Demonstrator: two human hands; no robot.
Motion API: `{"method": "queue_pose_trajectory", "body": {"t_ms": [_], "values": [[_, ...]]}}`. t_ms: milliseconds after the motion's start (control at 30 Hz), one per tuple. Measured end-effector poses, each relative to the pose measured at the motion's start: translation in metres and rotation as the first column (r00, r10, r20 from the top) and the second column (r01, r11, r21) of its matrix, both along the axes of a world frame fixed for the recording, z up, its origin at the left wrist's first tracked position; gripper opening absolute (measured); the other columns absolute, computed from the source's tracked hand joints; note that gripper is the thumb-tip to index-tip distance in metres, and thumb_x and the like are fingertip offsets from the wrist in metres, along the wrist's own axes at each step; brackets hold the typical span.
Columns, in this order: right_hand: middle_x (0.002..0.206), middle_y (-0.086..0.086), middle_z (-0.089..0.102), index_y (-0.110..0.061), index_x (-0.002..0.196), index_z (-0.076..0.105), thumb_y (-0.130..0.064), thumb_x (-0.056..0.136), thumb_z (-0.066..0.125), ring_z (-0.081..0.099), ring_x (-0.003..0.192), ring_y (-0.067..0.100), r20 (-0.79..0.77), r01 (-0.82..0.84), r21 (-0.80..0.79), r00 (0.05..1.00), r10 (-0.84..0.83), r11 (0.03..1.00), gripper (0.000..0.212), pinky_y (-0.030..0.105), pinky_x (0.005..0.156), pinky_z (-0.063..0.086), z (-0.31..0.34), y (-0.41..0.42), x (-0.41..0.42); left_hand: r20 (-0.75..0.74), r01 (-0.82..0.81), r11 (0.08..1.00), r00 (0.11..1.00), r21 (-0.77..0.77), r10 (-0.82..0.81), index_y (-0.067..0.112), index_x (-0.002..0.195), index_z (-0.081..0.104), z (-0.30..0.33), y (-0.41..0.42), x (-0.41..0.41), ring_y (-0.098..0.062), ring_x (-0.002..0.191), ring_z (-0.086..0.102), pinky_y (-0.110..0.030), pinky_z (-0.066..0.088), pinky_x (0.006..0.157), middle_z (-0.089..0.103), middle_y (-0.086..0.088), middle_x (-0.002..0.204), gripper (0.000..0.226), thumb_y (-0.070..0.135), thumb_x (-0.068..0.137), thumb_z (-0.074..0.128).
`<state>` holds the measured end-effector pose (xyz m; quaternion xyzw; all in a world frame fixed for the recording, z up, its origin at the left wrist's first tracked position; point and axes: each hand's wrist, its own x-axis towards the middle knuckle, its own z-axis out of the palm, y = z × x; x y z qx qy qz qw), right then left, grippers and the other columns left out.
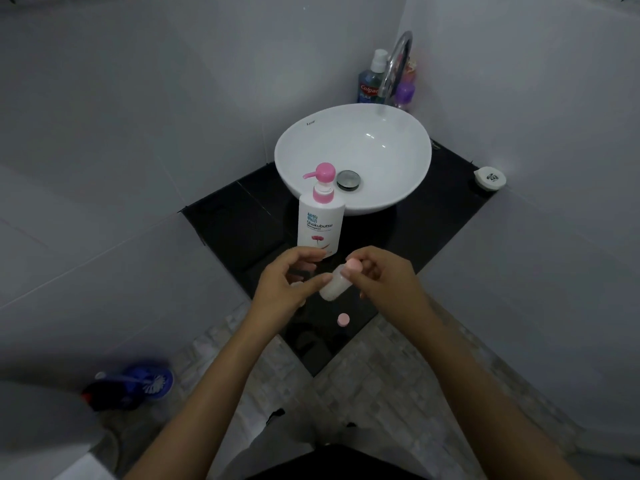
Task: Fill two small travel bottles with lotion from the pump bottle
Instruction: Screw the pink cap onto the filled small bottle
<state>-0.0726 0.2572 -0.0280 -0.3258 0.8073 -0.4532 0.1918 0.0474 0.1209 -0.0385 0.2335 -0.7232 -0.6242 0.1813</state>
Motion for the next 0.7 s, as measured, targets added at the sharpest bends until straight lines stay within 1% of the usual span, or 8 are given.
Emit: {"method": "queue_pose_trajectory", "body": {"t_ms": [100, 200, 233, 300, 367, 433, 600, 700], "values": [[0.078, -0.012, 0.055, -0.023, 0.091, 0.062, -0.025, 0.087, 0.063, 0.053, 0.066, 0.001, -0.116, -0.050, 0.154, 0.991, 0.068, 0.987, 0.005, 0.011, 0.057, 0.040, -0.024, -0.011, 0.001, 0.031, -0.066, 0.998, 0.997, 0.024, 0.066, 0.022, 0.106, 0.068, -0.005, -0.009, 0.016, -0.009, 0.097, 0.064, -0.028, 0.054, 0.086, 0.070, 0.010, 0.104, 0.028, 0.013, 0.080, 0.073], [0.084, -0.013, 0.052, -0.027, 0.089, 0.058, -0.027, 0.089, 0.059, 0.055, 0.066, 0.003, -0.084, -0.075, 0.256, 0.991, 0.100, 0.964, 0.001, 0.010, 0.045, 0.039, -0.048, -0.022, 0.000, 0.063, -0.116, 0.993, 0.992, 0.035, 0.113, 0.023, 0.102, 0.069, -0.013, -0.014, 0.032, -0.003, 0.090, 0.065, -0.023, 0.054, 0.082, 0.071, 0.014, 0.097, 0.023, 0.014, 0.081, 0.071], [0.085, -0.011, 0.052, -0.025, 0.089, 0.058, -0.027, 0.089, 0.058, 0.055, 0.065, 0.004, -0.088, -0.079, 0.279, 0.990, 0.108, 0.957, 0.002, 0.011, 0.044, 0.038, -0.055, -0.025, -0.001, 0.069, -0.128, 0.991, 0.990, 0.041, 0.125, 0.023, 0.101, 0.069, -0.016, -0.014, 0.037, 0.000, 0.088, 0.065, -0.020, 0.053, 0.080, 0.071, 0.017, 0.094, 0.022, 0.013, 0.081, 0.071], [0.086, -0.006, 0.054, -0.017, 0.091, 0.060, -0.024, 0.089, 0.057, 0.055, 0.068, 0.008, -0.121, -0.093, 0.315, 0.983, 0.137, 0.945, 0.008, 0.013, 0.049, 0.038, -0.066, -0.030, -0.001, 0.083, -0.151, 0.987, 0.986, 0.050, 0.146, 0.022, 0.098, 0.070, -0.021, -0.015, 0.046, 0.004, 0.084, 0.064, -0.014, 0.052, 0.077, 0.071, 0.021, 0.091, 0.021, 0.011, 0.081, 0.071], [0.091, 0.002, 0.058, -0.011, 0.095, 0.061, -0.023, 0.090, 0.056, 0.058, 0.076, 0.017, -0.133, -0.106, 0.363, 0.977, 0.164, 0.926, 0.013, 0.024, 0.058, 0.047, -0.073, -0.035, -0.001, 0.107, -0.174, 0.983, 0.980, 0.060, 0.167, 0.021, 0.098, 0.070, -0.025, -0.015, 0.052, 0.004, 0.083, 0.064, -0.019, 0.052, 0.079, 0.072, 0.018, 0.090, 0.020, 0.011, 0.080, 0.072], [0.098, 0.008, 0.060, -0.010, 0.098, 0.061, -0.022, 0.091, 0.054, 0.059, 0.083, 0.022, -0.119, -0.117, 0.413, 0.976, 0.181, 0.903, 0.016, 0.034, 0.071, 0.050, -0.078, -0.038, -0.001, 0.131, -0.191, 0.980, 0.975, 0.060, 0.182, 0.018, 0.099, 0.071, -0.028, -0.017, 0.056, 0.004, 0.083, 0.065, -0.026, 0.052, 0.081, 0.072, 0.014, 0.092, 0.020, 0.010, 0.080, 0.072], [0.106, 0.010, 0.059, -0.010, 0.106, 0.059, -0.021, 0.092, 0.053, 0.059, 0.091, 0.024, -0.116, -0.108, 0.447, 0.977, 0.177, 0.888, 0.019, 0.035, 0.077, 0.049, -0.086, -0.040, -0.002, 0.159, -0.199, 0.978, 0.969, 0.059, 0.188, 0.016, 0.098, 0.071, -0.032, -0.021, 0.059, 0.003, 0.081, 0.065, -0.035, 0.053, 0.084, 0.072, 0.012, 0.094, 0.019, 0.009, 0.081, 0.072], [0.106, 0.010, 0.061, -0.010, 0.106, 0.060, -0.022, 0.092, 0.053, 0.059, 0.090, 0.024, -0.134, -0.096, 0.453, 0.976, 0.174, 0.886, 0.019, 0.034, 0.077, 0.047, -0.087, -0.041, -0.004, 0.174, -0.186, 0.980, 0.970, 0.065, 0.172, 0.018, 0.098, 0.071, -0.036, -0.023, 0.057, -0.002, 0.084, 0.066, -0.036, 0.053, 0.085, 0.071, 0.011, 0.095, 0.019, 0.009, 0.081, 0.072]]}}
